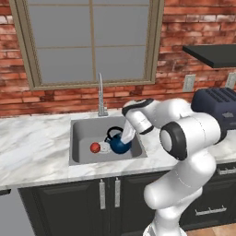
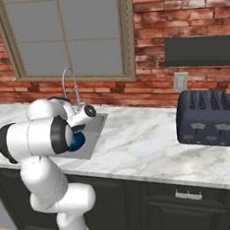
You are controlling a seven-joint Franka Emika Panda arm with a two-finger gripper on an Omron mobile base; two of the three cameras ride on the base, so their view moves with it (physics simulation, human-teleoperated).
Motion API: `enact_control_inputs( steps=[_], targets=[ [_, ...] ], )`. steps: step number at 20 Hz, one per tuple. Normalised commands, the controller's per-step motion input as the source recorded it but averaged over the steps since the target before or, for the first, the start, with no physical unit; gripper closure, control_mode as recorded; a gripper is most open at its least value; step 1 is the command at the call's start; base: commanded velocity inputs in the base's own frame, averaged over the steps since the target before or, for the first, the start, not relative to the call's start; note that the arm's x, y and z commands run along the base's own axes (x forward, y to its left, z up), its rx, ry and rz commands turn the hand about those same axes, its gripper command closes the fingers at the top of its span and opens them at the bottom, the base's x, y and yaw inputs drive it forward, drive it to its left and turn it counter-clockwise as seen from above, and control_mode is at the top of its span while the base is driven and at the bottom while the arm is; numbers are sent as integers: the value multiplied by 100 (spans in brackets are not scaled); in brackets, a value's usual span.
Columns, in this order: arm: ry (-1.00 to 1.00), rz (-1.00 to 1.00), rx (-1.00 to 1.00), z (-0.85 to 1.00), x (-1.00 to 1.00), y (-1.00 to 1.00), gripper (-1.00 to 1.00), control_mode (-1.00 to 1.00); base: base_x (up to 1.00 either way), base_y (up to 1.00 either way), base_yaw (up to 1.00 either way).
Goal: Open the cabinet, pick the kettle from the cabinet, and place it in the sink.
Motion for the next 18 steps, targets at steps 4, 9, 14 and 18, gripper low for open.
enact_control_inputs(
  steps=[4,9,14,18],
  targets=[
    [12,3,-5,-24,28,12,100,-100,0,0,0],
    [4,7,0,-26,27,11,100,-100,0,0,0],
    [2,8,0,-28,24,7,100,-100,0,0,0],
    [0,10,0,-32,15,1,100,-100,0,0,0]
  ],
)
